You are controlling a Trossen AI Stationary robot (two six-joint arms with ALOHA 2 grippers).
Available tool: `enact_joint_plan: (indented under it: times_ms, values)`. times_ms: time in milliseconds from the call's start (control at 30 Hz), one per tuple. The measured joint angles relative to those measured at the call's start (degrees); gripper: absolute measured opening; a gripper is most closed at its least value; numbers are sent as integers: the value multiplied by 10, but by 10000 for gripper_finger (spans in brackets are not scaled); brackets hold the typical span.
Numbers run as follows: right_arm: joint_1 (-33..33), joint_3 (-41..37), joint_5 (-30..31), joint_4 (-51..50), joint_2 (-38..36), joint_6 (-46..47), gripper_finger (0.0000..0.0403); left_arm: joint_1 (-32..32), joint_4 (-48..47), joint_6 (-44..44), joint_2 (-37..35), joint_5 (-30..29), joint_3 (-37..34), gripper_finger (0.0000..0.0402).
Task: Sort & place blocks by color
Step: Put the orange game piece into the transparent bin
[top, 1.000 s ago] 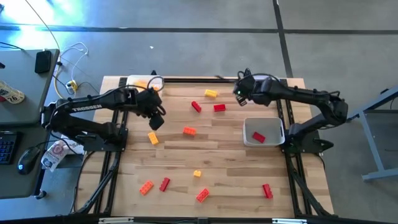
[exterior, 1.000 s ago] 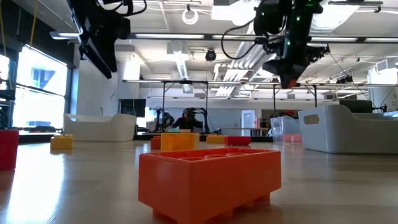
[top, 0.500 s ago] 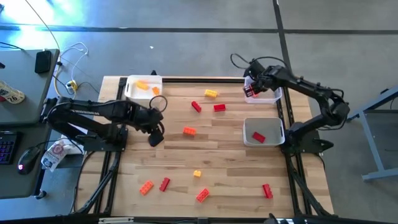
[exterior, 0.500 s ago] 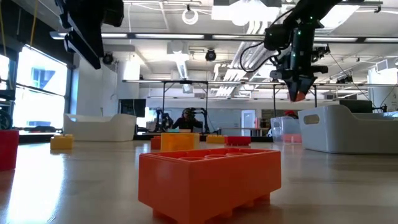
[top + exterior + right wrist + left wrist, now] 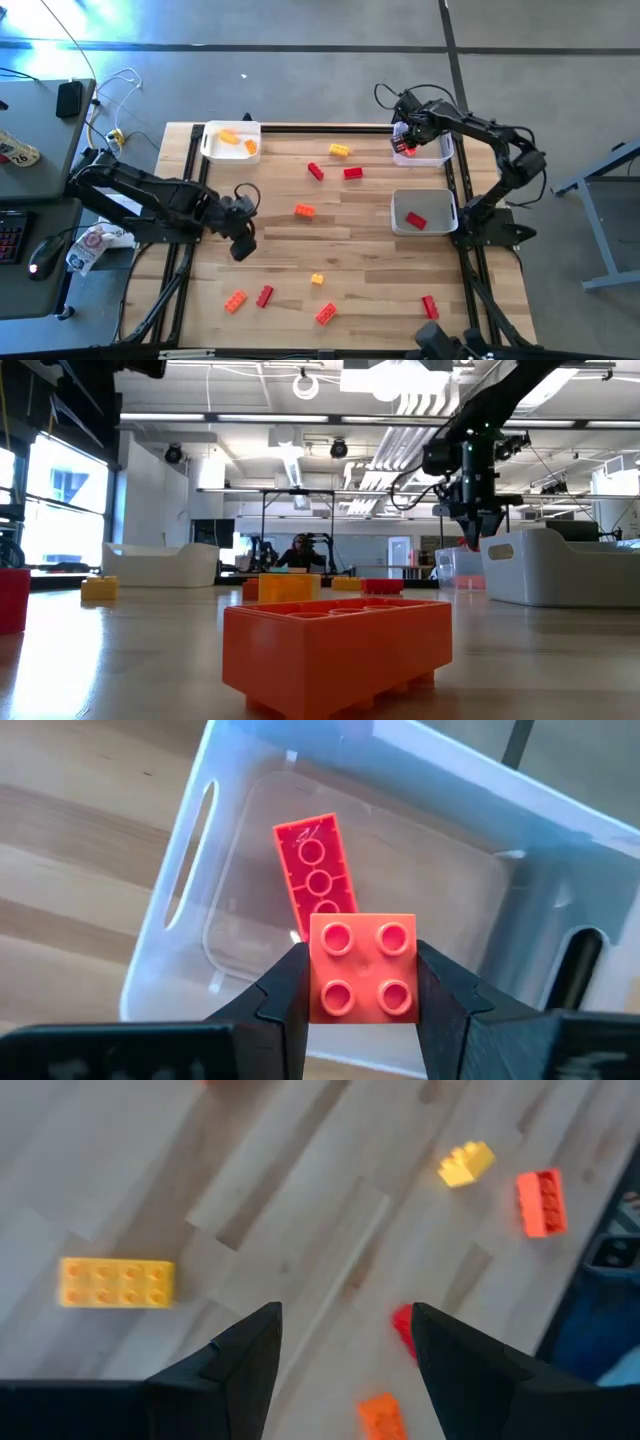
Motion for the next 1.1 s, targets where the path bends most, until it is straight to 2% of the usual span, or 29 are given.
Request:
enact_joint_plan:
  times_ms: [133,467,733,1100]
  values:
    - [-4,0,-7,7,22,-1,118,-35,20,-32,9,0,0,209]
    - [-3,0,46,13,25,-19,213,-75,90,-62,61,25,0,209]
    - [-3,0,62,13,8,-31,220,-94,100,-118,86,49,0,209]
    - [-3,0,68,12,-78,-31,222,-124,153,-203,86,64,0,209]
